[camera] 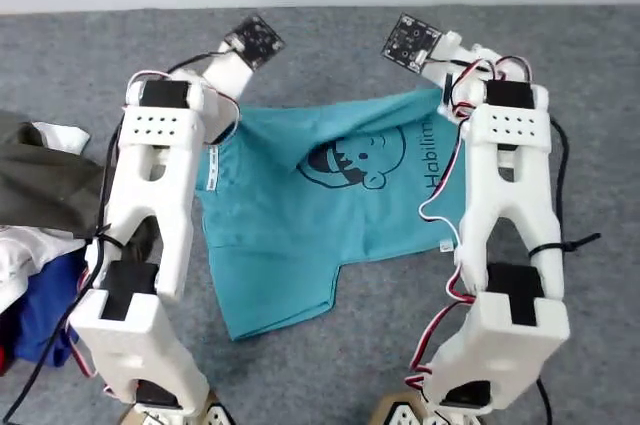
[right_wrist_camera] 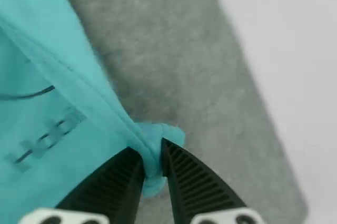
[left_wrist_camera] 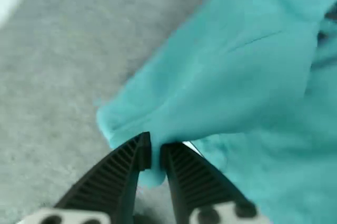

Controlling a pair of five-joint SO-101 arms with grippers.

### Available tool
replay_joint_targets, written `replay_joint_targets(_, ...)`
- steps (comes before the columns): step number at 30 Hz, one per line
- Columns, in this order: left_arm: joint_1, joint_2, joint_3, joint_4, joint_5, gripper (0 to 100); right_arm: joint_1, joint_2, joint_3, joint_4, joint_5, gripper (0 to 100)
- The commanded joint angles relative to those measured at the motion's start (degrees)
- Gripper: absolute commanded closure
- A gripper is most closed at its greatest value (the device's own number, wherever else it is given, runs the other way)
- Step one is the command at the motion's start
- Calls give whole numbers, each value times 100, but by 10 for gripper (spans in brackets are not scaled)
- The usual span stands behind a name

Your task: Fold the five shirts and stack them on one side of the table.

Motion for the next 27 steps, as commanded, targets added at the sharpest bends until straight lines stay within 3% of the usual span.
replay_joint_targets(1, 79, -114, -593, 1064, -229, 994, -31, -523, -343, 593, -62, 989)
replay_joint_targets(8, 273, -114, -1341, 2840, -527, 995, -31, -769, -343, 1411, -70, 989)
replay_joint_targets(14, 334, -870, -734, 2822, -554, 995, 171, -936, -343, 1868, -44, 989)
replay_joint_targets(27, 1125, -3341, 2870, 2796, -536, 995, 769, -1244, -343, 2651, 668, 988)
